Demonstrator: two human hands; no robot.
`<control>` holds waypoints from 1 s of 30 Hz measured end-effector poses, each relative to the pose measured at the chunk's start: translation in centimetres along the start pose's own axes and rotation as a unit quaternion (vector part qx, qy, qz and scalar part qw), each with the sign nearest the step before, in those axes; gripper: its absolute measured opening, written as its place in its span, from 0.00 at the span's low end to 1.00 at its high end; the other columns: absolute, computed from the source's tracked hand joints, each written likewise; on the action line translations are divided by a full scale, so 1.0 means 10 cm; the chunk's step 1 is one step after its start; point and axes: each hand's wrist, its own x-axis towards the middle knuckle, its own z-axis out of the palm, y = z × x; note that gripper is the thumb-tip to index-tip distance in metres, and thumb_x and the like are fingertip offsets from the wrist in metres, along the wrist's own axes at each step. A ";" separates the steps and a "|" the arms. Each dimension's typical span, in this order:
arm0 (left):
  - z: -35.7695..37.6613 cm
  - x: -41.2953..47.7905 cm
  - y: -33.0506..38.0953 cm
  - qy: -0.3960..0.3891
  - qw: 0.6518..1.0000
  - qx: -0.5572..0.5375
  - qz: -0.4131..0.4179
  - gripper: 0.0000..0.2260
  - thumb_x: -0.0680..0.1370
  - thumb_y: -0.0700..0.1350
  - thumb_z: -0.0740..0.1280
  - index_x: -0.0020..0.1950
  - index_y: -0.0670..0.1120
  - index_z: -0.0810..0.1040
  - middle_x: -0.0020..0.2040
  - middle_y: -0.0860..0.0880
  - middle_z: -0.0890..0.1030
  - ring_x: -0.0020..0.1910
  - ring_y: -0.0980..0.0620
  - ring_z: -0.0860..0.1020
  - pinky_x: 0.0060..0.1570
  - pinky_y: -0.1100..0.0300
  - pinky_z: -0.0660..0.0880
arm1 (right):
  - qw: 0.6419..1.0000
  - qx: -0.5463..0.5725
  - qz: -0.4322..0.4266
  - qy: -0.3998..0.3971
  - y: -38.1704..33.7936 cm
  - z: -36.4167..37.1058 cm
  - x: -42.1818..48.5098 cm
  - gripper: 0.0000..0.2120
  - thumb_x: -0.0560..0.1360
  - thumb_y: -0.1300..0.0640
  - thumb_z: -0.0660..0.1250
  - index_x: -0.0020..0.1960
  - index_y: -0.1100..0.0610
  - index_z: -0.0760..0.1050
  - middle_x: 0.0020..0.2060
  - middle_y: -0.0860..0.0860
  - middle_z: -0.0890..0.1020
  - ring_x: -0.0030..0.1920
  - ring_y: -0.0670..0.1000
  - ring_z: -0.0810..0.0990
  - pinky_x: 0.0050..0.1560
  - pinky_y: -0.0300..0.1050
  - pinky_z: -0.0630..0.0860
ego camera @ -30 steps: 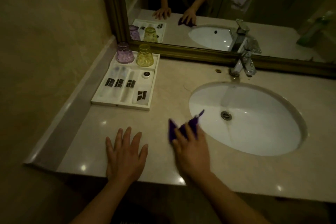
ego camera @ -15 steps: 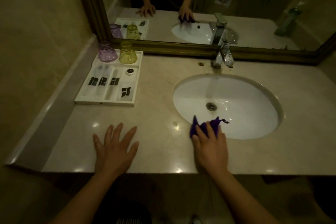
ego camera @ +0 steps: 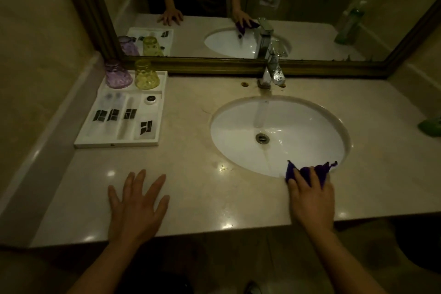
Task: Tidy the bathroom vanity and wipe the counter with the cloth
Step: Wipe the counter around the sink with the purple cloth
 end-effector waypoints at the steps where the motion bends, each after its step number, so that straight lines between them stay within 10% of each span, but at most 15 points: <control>1: 0.01 0.00 0.00 0.002 1.000 -0.001 0.001 0.30 0.75 0.67 0.38 0.77 0.66 0.51 0.80 0.47 0.51 0.78 0.46 0.45 0.72 0.36 0.37 | 1.000 0.005 -0.009 0.006 -0.21 -0.01 -0.08 0.26 0.81 0.40 0.43 0.72 0.46 0.68 0.74 0.56 0.68 0.75 0.63 0.57 0.73 0.60 0.59; 9: 0.01 0.00 -0.04 0.007 1.000 -0.012 0.003 0.28 0.76 0.67 0.39 0.77 0.66 0.48 0.80 0.48 0.50 0.78 0.47 0.43 0.72 0.37 0.35 | 0.908 0.025 -0.415 -0.047 -1.45 0.09 -0.60 0.22 0.82 0.38 0.44 0.73 0.39 0.63 0.75 0.51 0.66 0.77 0.61 0.54 0.75 0.59 0.49; 14: -0.02 -0.02 -0.02 0.015 1.000 -0.026 -0.002 0.29 0.76 0.66 0.39 0.77 0.65 0.52 0.80 0.48 0.53 0.78 0.48 0.46 0.73 0.40 0.35 | 0.958 0.044 -0.278 -0.051 -1.57 0.03 0.04 0.24 0.82 0.39 0.43 0.75 0.40 0.60 0.77 0.50 0.60 0.78 0.59 0.50 0.76 0.56 0.52; 21: -0.04 -0.13 -0.31 0.083 0.990 -0.071 -0.085 0.25 0.78 0.62 0.48 0.76 0.64 0.57 0.78 0.47 0.60 0.77 0.46 0.53 0.73 0.36 0.45 | 0.831 0.042 -0.548 -0.089 -1.37 0.25 -0.29 0.21 0.81 0.36 0.50 0.73 0.34 0.59 0.76 0.48 0.64 0.77 0.57 0.56 0.75 0.56 0.51; 27: -0.05 -0.21 -0.75 0.058 0.967 -0.050 -0.242 0.29 0.77 0.66 0.43 0.78 0.62 0.51 0.80 0.45 0.52 0.78 0.44 0.46 0.73 0.37 0.39 | 0.913 0.069 -0.396 -0.067 -2.15 0.05 0.41 0.24 0.81 0.39 0.45 0.75 0.41 0.61 0.77 0.49 0.60 0.78 0.57 0.48 0.77 0.55 0.49; 30: -0.01 -0.21 -0.72 0.052 0.966 -0.024 -0.252 0.29 0.77 0.67 0.40 0.78 0.62 0.49 0.80 0.46 0.51 0.78 0.45 0.45 0.73 0.38 0.37 | 0.866 0.078 -0.489 -0.068 -2.34 0.12 -0.06 0.21 0.80 0.43 0.54 0.71 0.45 0.69 0.72 0.55 0.70 0.75 0.62 0.58 0.76 0.58 0.52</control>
